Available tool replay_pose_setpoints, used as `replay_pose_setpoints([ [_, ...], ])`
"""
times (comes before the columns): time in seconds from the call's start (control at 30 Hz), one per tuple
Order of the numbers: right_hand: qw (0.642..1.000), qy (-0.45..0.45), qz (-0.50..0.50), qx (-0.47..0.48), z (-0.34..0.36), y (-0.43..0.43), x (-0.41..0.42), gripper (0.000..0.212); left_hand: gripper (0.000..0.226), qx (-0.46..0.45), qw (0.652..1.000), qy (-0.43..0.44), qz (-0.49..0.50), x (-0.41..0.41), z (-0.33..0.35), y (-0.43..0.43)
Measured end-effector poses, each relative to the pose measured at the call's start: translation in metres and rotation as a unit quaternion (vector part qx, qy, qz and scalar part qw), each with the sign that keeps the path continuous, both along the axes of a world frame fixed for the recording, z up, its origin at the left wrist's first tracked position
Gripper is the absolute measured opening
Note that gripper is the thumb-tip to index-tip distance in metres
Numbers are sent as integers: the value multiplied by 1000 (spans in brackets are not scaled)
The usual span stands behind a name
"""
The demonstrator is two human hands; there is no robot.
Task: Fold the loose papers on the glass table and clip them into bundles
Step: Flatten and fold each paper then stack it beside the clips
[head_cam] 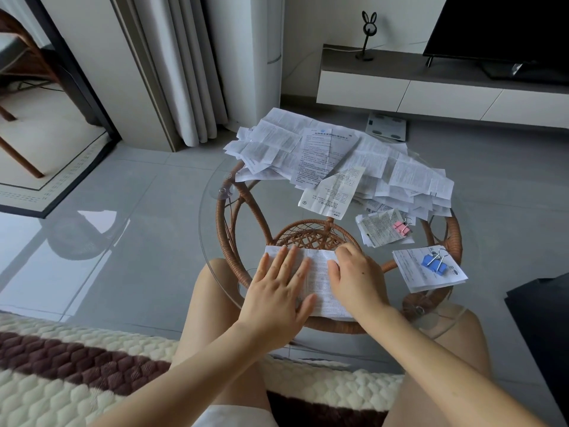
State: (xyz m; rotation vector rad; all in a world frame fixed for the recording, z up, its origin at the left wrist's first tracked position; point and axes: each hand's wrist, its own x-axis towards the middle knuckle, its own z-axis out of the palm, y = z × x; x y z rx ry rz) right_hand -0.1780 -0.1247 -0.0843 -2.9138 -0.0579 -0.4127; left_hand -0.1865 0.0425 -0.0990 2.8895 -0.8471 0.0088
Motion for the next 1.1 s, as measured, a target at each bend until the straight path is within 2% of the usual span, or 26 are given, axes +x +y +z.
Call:
replay_pose_setpoints([
  [0.13,997,-11,-52,-50,12,14,-12,49,75,-1,1000,4,3,1,-1,0],
  [0.23,999,16,-7,-46,-6,33,-36,42,64,10,1000,-6,-7,0,-3,1],
  [0.3,997,66,-16,-26,-21,34,-43,48,63,10,1000,1,-9,0,-6,1],
  [0.43,993,109,-23,-32,-23,26,-43,52,63,10,1000,-25,-10,2,-8,1],
  [0.6,984,168,14,-52,-14,2,-52,70,59,22,998,-45,-27,6,-11,9],
  [0.67,979,183,59,-75,-9,-16,-52,86,56,28,997,-59,-52,7,-14,19],
  [0.73,969,229,77,-57,-4,-27,-54,96,54,29,993,-77,-80,10,-18,36],
  [0.83,965,240,89,-55,-1,-28,-53,94,50,30,993,-83,-85,9,-18,53],
  [0.93,964,244,97,-43,0,-32,-54,76,49,33,993,-78,-79,6,-16,60],
  [1.03,960,256,104,-40,5,-41,-56,73,48,24,994,-65,-88,7,-11,65],
  [1.1,955,271,107,-48,8,-43,-57,66,46,29,991,-90,-92,8,-8,68],
])
